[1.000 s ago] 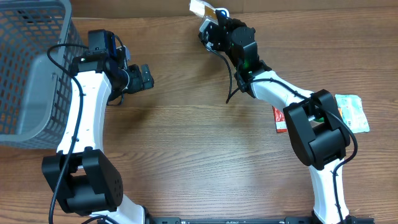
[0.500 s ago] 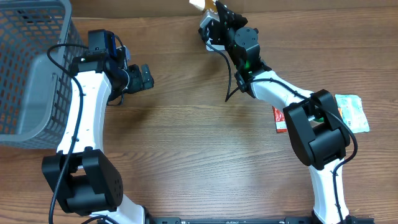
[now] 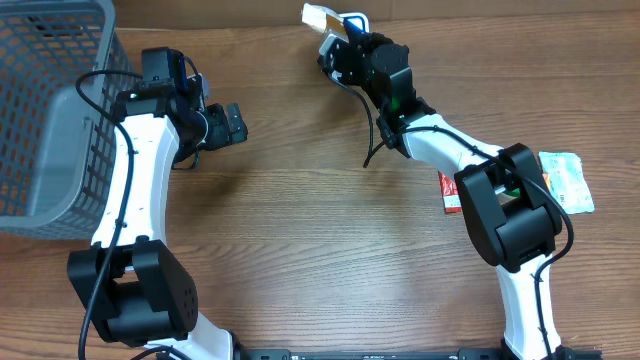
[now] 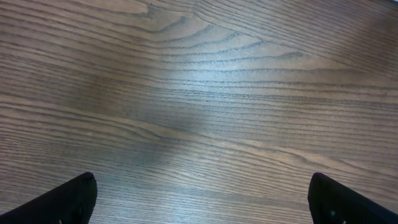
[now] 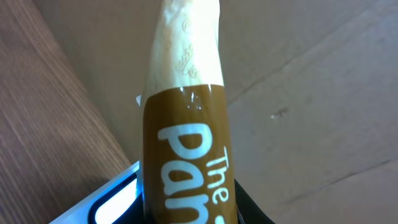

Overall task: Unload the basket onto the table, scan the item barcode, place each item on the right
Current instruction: 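Hold the bag barcode in front of the white scanner, then swing the right gripper down and forward, lowering the bag to the table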

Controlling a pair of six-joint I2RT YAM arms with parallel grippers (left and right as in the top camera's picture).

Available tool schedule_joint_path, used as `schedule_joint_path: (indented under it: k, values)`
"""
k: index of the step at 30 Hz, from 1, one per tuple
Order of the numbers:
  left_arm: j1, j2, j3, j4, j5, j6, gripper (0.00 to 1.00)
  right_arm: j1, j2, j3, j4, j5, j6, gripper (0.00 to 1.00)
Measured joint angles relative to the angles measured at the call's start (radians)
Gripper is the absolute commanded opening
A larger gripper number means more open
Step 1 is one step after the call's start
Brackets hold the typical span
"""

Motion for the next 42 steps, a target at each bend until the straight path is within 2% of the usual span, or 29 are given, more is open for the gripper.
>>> schedule_joint_path:
  k: [15, 25, 36, 42]
  values:
    - [0.0, 0.0, 0.0, 0.0, 0.0, 0.0, 1.0, 0.014, 0.016, 0.0, -0.035, -0.032, 0.018, 0.04]
    - [0.0, 0.0, 0.0, 0.0, 0.0, 0.0, 1.0, 0.014, 0.016, 0.0, -0.038, -0.037, 0.176, 0.04]
    - [0.0, 0.0, 0.0, 0.0, 0.0, 0.0, 1.0, 0.014, 0.016, 0.0, -0.104, -0.04, 0.265, 0.04]
    - [0.0, 0.0, 0.0, 0.0, 0.0, 0.0, 1.0, 0.007, 0.002, 0.0, -0.093, -0.041, 0.403, 0.03]
